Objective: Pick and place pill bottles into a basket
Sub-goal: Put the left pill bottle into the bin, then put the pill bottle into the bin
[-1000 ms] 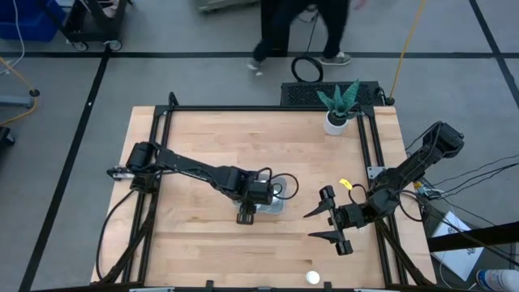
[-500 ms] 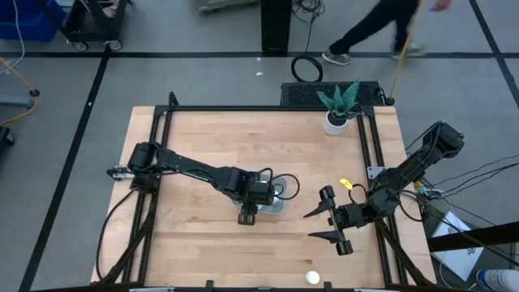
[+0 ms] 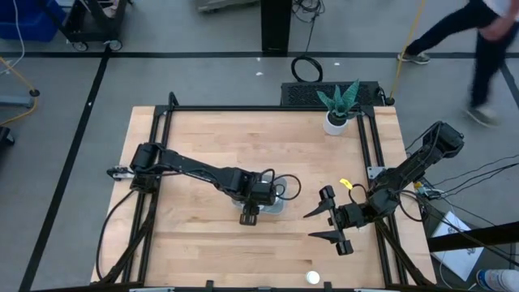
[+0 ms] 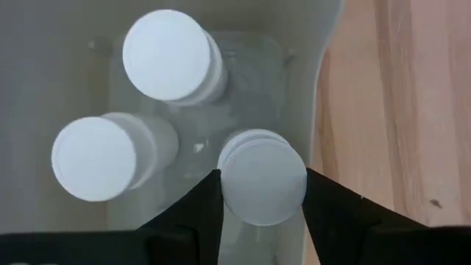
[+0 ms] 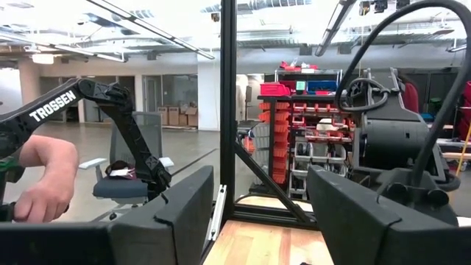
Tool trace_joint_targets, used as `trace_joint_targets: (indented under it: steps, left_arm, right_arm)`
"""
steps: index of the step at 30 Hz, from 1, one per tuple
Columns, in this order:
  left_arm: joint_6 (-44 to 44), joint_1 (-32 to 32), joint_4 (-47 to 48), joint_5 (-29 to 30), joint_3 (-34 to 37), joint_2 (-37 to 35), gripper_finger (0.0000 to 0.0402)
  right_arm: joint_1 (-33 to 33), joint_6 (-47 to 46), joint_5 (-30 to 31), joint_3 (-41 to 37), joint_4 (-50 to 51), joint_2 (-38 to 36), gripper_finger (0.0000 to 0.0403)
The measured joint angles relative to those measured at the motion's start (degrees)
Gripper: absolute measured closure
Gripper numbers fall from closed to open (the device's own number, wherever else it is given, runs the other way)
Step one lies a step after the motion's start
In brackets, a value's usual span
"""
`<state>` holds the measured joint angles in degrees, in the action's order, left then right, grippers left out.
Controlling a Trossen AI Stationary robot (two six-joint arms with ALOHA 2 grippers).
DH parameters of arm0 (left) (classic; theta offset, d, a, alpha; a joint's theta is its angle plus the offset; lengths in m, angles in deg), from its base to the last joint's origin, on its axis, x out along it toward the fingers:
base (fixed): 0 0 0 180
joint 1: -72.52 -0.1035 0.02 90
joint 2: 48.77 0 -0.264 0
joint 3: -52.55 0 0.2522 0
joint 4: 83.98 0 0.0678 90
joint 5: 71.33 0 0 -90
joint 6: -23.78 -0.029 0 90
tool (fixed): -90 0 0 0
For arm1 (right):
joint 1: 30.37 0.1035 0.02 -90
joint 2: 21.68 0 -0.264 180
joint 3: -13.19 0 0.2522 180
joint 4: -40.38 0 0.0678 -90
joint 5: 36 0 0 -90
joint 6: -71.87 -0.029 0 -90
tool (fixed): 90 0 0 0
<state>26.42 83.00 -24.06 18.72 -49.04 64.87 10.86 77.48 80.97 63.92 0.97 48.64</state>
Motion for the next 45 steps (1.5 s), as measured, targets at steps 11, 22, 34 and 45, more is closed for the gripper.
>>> trace_joint_targets:
  steps: [11,22,34,45]
  left_arm:
    - [0.74,-0.28,0.19,0.86,0.07,0.09,0.0158]
    - [2.27,-0.28,2.28,1.96,0.09,-0.02,0.0164]
    - [1.99,0.07,3.93,3.29,0.11,-5.89,0.0161]
    - [4.15,3.73,-2.33,7.12,0.09,-22.84,0.0168]
  right_arm:
    - [0.00,0.00,0.00,0.00,-0.01,0.00,0.0190]
    - [0.00,0.00,0.00,0.00,-0.01,0.00,0.0190]
    - [0.00,0.14,-0.01,0.02,0.31,0.00,0.0190]
    - [0.09,-1.77,0.00,0.02,0.92,0.00,0.0190]
